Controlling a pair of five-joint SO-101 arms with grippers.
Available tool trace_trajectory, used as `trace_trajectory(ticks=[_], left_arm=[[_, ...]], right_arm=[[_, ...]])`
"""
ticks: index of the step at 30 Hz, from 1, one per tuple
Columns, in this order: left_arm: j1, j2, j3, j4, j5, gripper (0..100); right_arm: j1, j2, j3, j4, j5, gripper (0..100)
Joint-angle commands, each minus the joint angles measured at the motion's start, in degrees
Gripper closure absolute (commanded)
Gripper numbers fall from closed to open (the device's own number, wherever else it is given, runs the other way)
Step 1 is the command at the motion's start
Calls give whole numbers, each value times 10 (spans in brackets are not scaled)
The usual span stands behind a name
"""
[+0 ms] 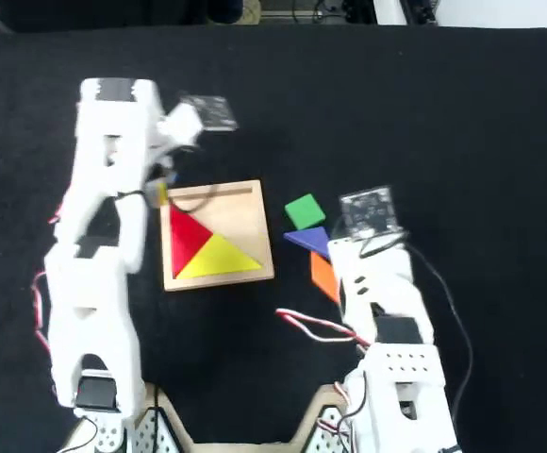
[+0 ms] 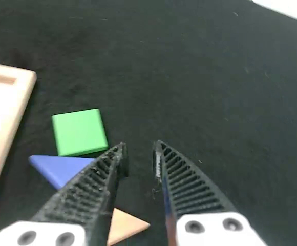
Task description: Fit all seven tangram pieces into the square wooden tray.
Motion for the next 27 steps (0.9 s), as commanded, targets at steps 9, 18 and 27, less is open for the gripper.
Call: trace_trajectory(ticks=[9, 18, 27], left_arm=[[106, -46, 131, -188, 49, 912], [106, -40, 158, -191, 53, 912], [93, -40, 173, -187, 53, 812]], right_arm=[[47, -81, 7, -13, -47, 903], [47, -117, 22, -11, -47, 903], [47, -121, 17, 6, -46, 903]])
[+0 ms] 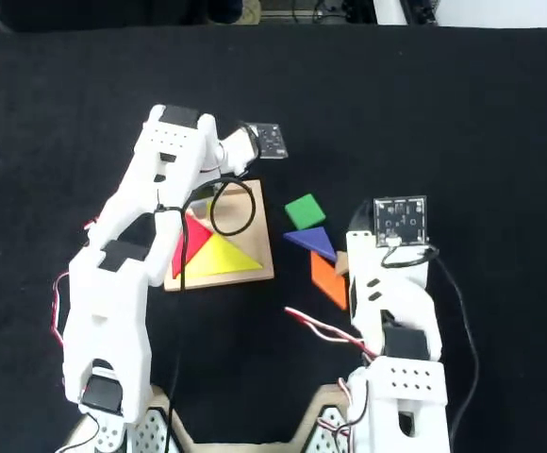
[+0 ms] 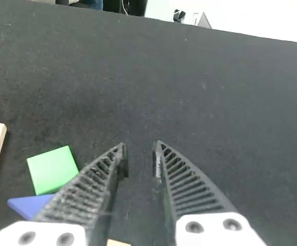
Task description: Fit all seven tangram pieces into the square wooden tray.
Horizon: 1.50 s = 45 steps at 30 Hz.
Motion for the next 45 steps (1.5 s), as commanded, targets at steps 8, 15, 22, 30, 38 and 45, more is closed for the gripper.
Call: trace_trajectory(ticks=[8, 15, 22, 30, 38, 45], left_arm=[[-17, -7, -7, 16, 4, 755], [7, -7, -72, 18, 80, 755], [1, 54, -73, -40, 87, 755], [-39, 66, -92, -39, 64, 755], [-72, 49, -97, -40, 58, 755], [-82, 42, -97, -36, 36, 755]], right_arm=[[8, -14, -9, 11, -4, 903], [8, -14, -10, 11, -4, 903], [7, -14, -10, 12, -4, 903], [7, -14, -10, 12, -4, 903], [-10, -14, -7, 12, 4, 903], [-21, -14, -5, 13, 32, 903]])
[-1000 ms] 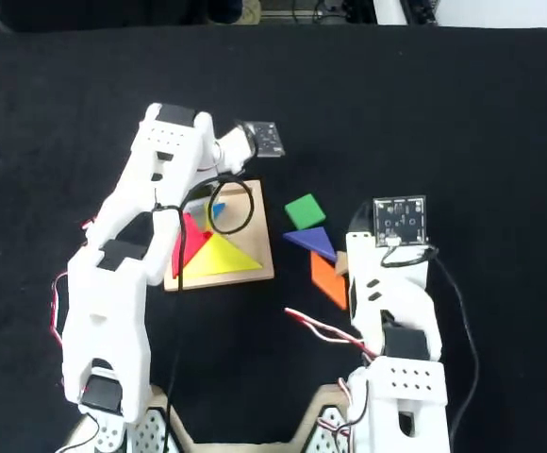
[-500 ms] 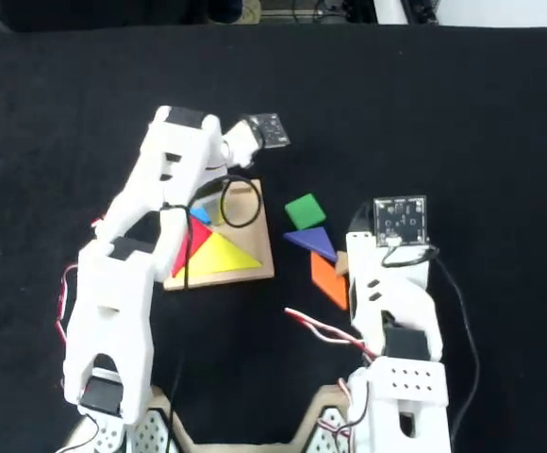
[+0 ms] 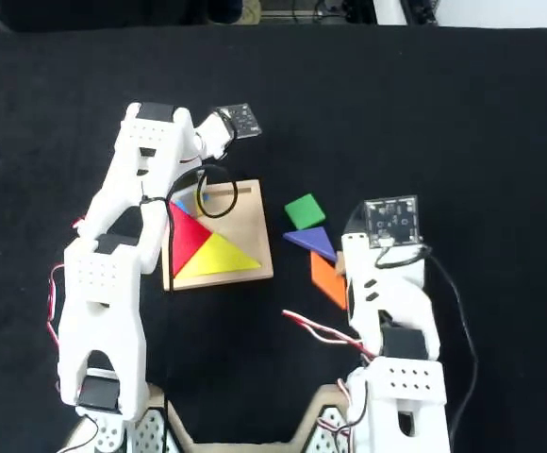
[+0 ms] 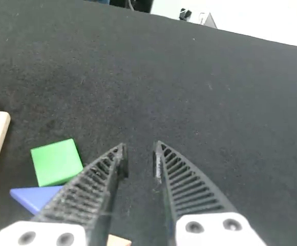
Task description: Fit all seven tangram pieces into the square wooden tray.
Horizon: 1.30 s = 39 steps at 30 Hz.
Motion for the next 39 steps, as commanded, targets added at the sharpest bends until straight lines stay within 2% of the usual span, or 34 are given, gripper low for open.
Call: trace_trajectory(ticks=[1, 11, 18, 23, 27, 29, 33, 35, 39], left_arm=[[-22, -33, -29, 6, -11, 755], [28, -30, -238, 180, -4, 755], [24, -32, -330, 226, 43, 755], [-7, -34, -387, 227, 167, 755], [-72, -98, -422, 229, 276, 755], [-97, -161, -404, 229, 327, 755], [-133, -322, -305, 229, 460, 755], [-151, -411, -214, 228, 500, 755], [-164, -582, 12, 222, 520, 755]], right_arm=[[-10, -13, -5, 4, 6, 903], [-8, -13, -5, 2, 4, 903], [-6, -13, -5, 2, 4, 903], [-6, -13, -5, 2, 4, 903], [-5, -13, -6, 1, 3, 903], [0, -14, -9, 1, -6, 910], [-1, -14, -15, 2, -13, 988], [4, -14, -26, 10, -18, 964], [0, -9, -80, 92, -18, 836]])
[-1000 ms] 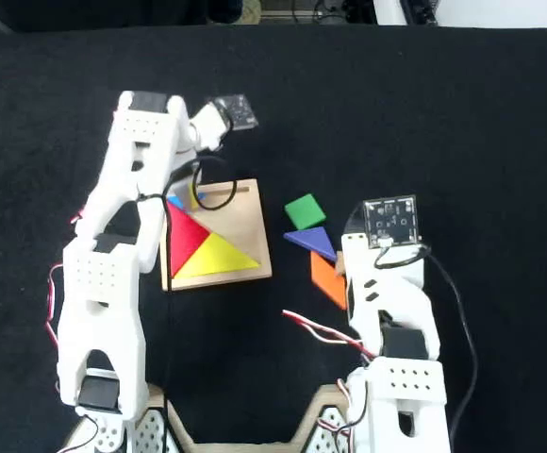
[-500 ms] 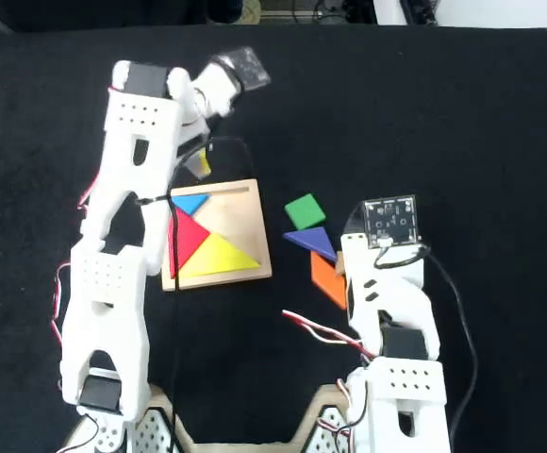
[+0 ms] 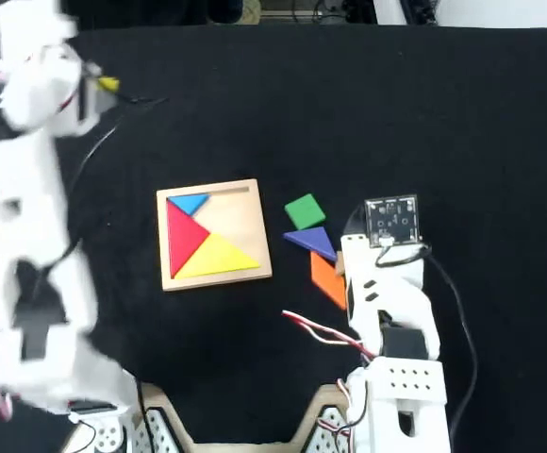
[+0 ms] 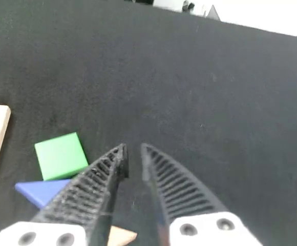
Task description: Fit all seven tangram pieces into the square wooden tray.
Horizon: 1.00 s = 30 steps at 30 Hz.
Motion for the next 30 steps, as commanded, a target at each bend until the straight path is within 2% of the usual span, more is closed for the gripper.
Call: trace_trajectory(ticks=[1, 4, 7, 12, 18, 21, 25, 30], left_arm=[[-15, -225, 268, -15, 34, 755], [-27, -353, 451, -81, 59, 755], [-44, -467, 656, -185, 99, 755], [-56, -588, 920, -326, 132, 755], [-70, -601, 1055, -394, 190, 755], [-71, -606, 1112, -444, 200, 755], [-71, -605, 1182, -546, 205, 755], [-68, -604, 1266, -658, 202, 755]], right_arm=[[3, -8, -82, 82, -6, 815], [-13, -7, -146, 159, -2, 825], [-62, 12, -206, 229, -1, 832], [-127, 160, -300, 265, 28, 832], [-134, 434, -460, 296, 36, 831], [-139, 543, -545, 323, 34, 776], [-161, 647, -628, 348, 36, 697], [-192, 749, -686, 352, 35, 708]])
